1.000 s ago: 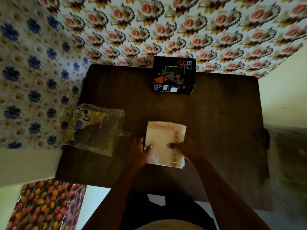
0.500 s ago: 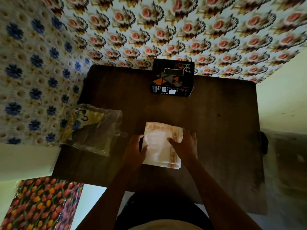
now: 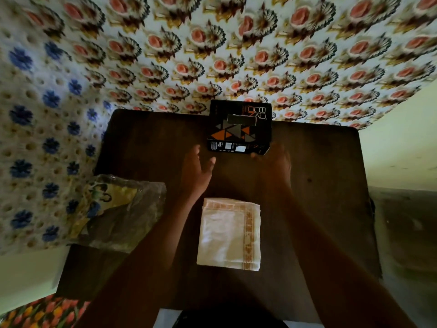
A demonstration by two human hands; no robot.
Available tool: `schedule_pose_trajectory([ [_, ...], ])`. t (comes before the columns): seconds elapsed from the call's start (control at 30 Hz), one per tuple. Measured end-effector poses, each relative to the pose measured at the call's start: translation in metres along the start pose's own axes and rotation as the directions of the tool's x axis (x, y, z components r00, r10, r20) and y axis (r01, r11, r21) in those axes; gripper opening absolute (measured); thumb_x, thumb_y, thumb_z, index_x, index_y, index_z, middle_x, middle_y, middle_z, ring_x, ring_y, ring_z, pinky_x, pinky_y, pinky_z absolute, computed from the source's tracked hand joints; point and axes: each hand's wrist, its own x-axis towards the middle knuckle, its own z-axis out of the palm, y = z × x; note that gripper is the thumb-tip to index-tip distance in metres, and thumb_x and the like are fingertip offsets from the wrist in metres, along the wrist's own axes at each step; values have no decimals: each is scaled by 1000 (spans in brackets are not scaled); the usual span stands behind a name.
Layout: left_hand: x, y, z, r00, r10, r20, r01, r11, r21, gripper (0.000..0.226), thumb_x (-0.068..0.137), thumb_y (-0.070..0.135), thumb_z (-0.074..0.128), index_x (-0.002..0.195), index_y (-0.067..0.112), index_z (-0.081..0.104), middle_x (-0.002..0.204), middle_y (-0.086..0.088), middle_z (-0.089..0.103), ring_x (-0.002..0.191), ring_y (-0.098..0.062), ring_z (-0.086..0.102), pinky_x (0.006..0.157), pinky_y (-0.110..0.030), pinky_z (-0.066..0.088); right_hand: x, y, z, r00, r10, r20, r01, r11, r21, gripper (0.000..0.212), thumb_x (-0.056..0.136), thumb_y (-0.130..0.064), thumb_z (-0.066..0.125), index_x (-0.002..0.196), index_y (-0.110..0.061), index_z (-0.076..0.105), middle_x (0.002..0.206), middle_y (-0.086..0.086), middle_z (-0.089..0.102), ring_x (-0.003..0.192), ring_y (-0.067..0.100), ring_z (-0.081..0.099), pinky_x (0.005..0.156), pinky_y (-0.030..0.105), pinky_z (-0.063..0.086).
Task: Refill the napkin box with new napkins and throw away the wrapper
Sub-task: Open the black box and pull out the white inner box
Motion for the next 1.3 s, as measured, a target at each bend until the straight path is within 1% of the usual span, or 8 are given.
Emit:
schedule_pose_trajectory([
  [0.17,51,18,1,991,-115,72,120,990,-76,76,98,59,48,158,20,23,162,-8,32,146,-27,38,116,-50,38,37,-13,0,998,49,-28,-47,997,57,60,92,-51,60,138,-14,47,134,8,53,128,25,46,95,33,39],
  [0.27,63,25,4,978,-131,163,147,985,-90,67,101,57,43,155,20,30,156,-8,43,140,-26,46,103,-38,42,49,-12,4,996,84,-24,-82,992,97,49,95,-55,50,123,-17,62,109,3,66,105,20,62,87,33,51],
  [0.37,64,26,7,983,-105,151,122,987,-104,46,102,51,44,135,20,51,117,1,63,110,-20,63,75,-26,43,46,-13,5,988,150,-29,-140,966,217,38,102,-41,47,100,-8,66,76,-2,60,66,9,57,59,26,47],
  [0.53,40,12,4,991,-132,12,132,980,-152,25,100,49,52,89,27,53,74,6,54,63,-9,55,58,-26,43,15,-4,4,984,176,-10,-156,895,418,21,102,-31,51,96,-11,58,77,2,57,68,11,55,60,27,45],
  [0.63,18,-10,1,992,-112,48,120,967,-225,40,94,60,54,94,20,59,86,-10,67,79,-29,69,71,-41,59,-11,1,1,988,156,17,-138,814,565,17,97,-28,59,90,-12,57,82,13,57,76,23,55,68,40,45],
  [0.87,-17,-18,2,969,-187,163,240,876,-419,23,100,36,55,112,17,57,99,-3,61,100,-23,68,92,-38,59,-41,4,-12,986,149,70,-156,713,683,18,94,-33,62,110,-25,58,114,4,65,108,26,66,88,49,56],
  [1.07,-19,-6,-1,965,-201,171,249,907,-340,19,100,41,53,110,25,50,98,5,57,95,-18,66,95,-47,58,-38,2,-22,963,176,204,-270,672,689,32,101,-32,52,132,-23,53,120,6,67,101,19,70,62,27,55],
  [1.3,-17,6,-1,958,-220,183,270,908,-319,51,95,44,54,130,7,51,94,10,51,85,-4,57,97,-48,57,-29,4,-29,964,149,221,-253,773,583,28,102,-40,50,128,-31,54,119,2,68,104,23,71,71,36,61],
])
